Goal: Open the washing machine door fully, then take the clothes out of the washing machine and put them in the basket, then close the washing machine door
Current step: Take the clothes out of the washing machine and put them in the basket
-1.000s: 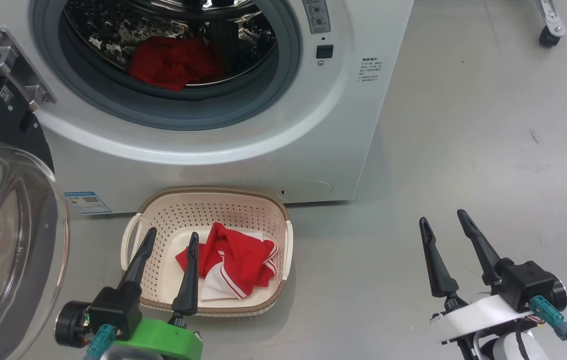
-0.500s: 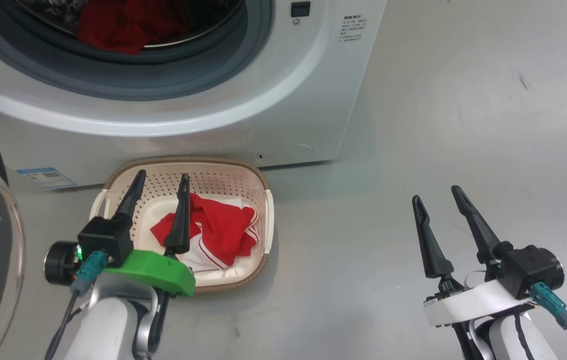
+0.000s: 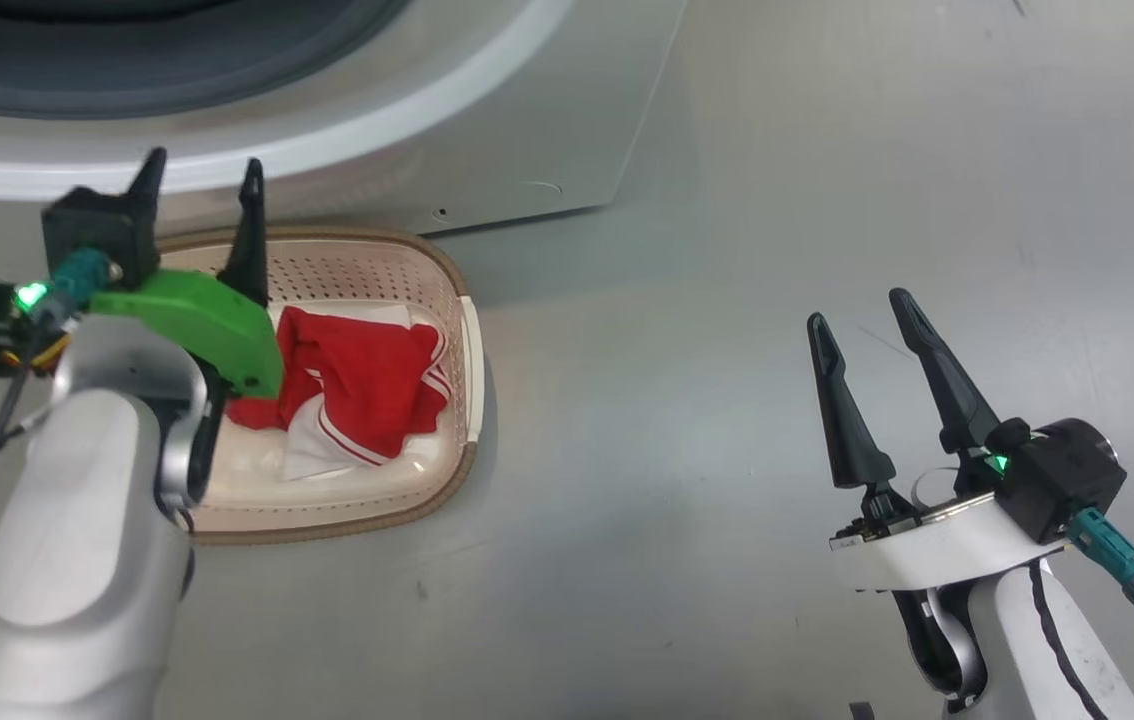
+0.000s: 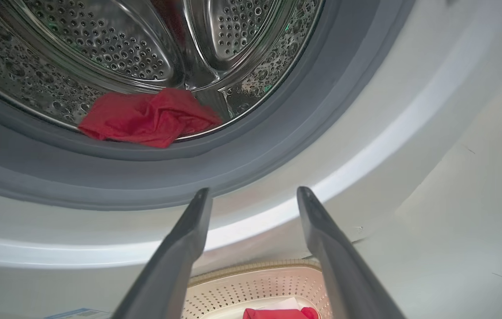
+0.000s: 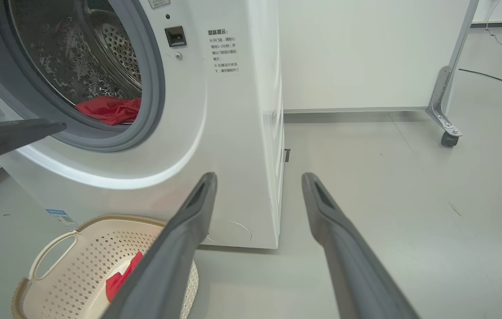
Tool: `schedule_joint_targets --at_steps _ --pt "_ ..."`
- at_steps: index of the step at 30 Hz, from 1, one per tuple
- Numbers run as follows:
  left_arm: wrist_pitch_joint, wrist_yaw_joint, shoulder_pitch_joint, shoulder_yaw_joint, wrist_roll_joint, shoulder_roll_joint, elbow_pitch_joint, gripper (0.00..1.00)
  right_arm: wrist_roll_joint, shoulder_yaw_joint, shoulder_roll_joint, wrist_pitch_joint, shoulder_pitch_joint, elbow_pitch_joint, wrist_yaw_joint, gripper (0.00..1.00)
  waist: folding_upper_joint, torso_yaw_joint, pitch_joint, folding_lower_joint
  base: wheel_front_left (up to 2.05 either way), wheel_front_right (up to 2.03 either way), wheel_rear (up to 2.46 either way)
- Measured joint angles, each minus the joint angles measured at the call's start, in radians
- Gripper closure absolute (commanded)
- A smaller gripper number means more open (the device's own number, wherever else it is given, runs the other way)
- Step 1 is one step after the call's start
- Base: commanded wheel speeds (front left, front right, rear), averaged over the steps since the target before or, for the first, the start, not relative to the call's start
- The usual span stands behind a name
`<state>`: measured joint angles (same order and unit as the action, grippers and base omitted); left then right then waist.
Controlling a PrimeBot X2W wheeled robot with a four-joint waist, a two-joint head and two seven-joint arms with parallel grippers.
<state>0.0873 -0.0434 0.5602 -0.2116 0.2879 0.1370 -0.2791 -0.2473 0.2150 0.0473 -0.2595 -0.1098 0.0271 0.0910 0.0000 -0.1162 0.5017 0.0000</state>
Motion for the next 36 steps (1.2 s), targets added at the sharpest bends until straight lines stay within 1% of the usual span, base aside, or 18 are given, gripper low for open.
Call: schedule_joint_targets --at_steps 1,7,13,17,23,27,33,36 --pt "0.000 0.000 0.000 0.000 0.000 0.000 0.000 0.00 0.000 0.000 0.000 0.000 0.000 0.000 0.000 0.00 0.0000 0.000 0.000 0.0000 0.00 0.00 0.00" --pt "0.087 0.005 0.162 0.021 -0.014 0.046 -0.068 0.00 -0.028 0.028 0.000 0.000 -0.060 0.004 0.000 0.00 0.0000 -0.036 0.081 0.0000 0.00 0.00 0.00" --pt "0.171 0.014 0.298 0.032 -0.044 0.128 -0.121 0.00 -0.075 0.063 0.000 0.000 -0.100 0.003 0.000 0.00 0.0000 -0.079 0.145 0.0000 0.00 0.00 0.00" --pt "0.224 0.031 0.371 0.039 -0.063 0.176 -0.145 0.00 -0.104 0.081 0.000 0.000 -0.113 0.001 0.000 0.00 0.0000 -0.110 0.176 0.0001 0.00 0.00 0.00" --pt "0.281 0.040 0.476 0.056 -0.069 0.218 -0.159 0.00 -0.132 0.101 0.000 0.000 -0.134 -0.001 -0.002 0.00 0.0000 -0.149 0.221 0.0001 0.00 0.00 0.00" --pt "0.293 0.040 0.530 0.084 -0.070 0.255 -0.165 0.00 -0.142 0.125 0.000 0.000 -0.151 -0.003 -0.004 0.00 0.0000 -0.173 0.246 0.0001 0.00 0.00 0.00" --pt "0.339 0.040 0.591 0.114 -0.068 0.269 -0.186 0.00 -0.175 0.138 0.000 0.000 -0.160 -0.003 -0.007 0.00 0.0000 -0.198 0.280 0.0001 0.00 0.00 0.00" --pt "0.368 0.040 0.622 0.118 -0.072 0.306 -0.200 0.00 -0.184 0.146 -0.001 0.000 -0.179 -0.002 -0.013 0.00 0.0000 -0.208 0.298 0.0001 0.00 0.00 0.00"
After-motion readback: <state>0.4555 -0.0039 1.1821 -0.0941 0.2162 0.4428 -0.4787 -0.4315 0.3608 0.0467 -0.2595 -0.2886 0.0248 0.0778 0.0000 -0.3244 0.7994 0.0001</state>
